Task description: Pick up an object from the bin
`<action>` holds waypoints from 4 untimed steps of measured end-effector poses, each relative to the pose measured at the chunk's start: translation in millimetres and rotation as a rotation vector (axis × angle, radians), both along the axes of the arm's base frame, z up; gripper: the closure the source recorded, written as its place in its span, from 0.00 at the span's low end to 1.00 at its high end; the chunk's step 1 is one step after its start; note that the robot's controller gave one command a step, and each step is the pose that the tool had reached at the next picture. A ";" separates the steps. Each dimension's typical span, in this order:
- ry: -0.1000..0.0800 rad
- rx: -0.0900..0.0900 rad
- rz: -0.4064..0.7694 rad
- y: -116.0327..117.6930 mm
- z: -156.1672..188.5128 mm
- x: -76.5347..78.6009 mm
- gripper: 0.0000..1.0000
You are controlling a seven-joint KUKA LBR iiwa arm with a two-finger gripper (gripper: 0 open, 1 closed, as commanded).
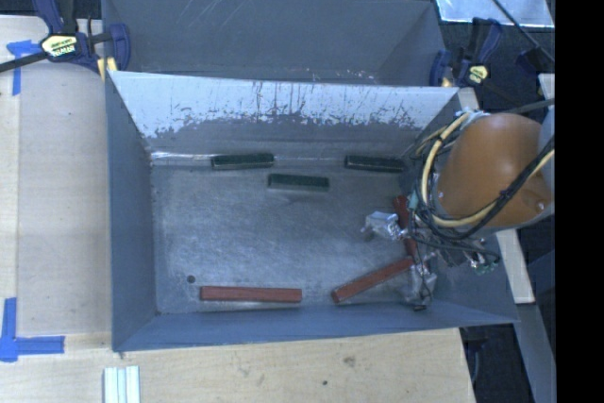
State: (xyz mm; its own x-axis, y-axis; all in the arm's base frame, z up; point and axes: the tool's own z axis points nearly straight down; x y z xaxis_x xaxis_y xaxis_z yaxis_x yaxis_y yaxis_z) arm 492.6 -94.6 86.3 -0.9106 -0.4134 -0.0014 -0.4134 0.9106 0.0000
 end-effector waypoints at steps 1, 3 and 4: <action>0.000 -0.001 0.088 0.4 -3.0 -0.9 0.00; -0.001 0.000 0.370 1.2 -16.0 -4.9 1.00; -0.002 0.000 0.432 -22.5 120.3 60.1 1.00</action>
Offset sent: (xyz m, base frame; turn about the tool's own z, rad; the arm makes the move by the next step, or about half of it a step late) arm -0.0060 0.0010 -0.0163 -0.3746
